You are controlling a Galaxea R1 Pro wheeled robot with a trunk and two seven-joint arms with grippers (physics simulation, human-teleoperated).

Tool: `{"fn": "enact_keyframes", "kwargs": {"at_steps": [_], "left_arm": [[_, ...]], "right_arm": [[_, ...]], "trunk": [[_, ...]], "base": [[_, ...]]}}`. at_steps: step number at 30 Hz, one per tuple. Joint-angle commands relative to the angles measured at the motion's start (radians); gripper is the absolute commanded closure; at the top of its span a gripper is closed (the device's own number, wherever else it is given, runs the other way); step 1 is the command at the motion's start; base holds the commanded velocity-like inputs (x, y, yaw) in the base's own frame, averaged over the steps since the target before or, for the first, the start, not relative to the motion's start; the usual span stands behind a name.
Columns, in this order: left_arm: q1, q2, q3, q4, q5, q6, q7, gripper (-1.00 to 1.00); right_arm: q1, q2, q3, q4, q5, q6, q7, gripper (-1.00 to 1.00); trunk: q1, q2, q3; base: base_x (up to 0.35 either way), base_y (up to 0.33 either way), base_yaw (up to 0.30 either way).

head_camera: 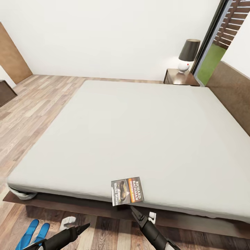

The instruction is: In the bedroom, move the book from the bed onto either nightstand, and place the two sandals side by side next to the bed.

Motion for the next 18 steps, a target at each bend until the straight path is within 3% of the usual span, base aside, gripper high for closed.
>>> {"fn": "enact_keyframes", "kwargs": {"at_steps": [1, 18], "left_arm": [[-0.001, 0.001, -0.006, 0.000, 0.010, 0.008, -0.001, -1.00], [-0.001, 0.001, -0.006, 0.000, 0.010, 0.008, -0.001, -1.00]], "right_arm": [[0.000, 0.000, 0.006, 0.000, -0.010, 0.008, 0.003, -1.00], [0.000, 0.000, 0.006, 0.000, -0.009, 0.008, 0.004, -1.00]], "trunk": [[0.000, 0.000, -0.001], [0.000, 0.000, -0.001]], "base": [[0.000, 0.000, 0.180], [0.000, 0.000, 0.019]]}}
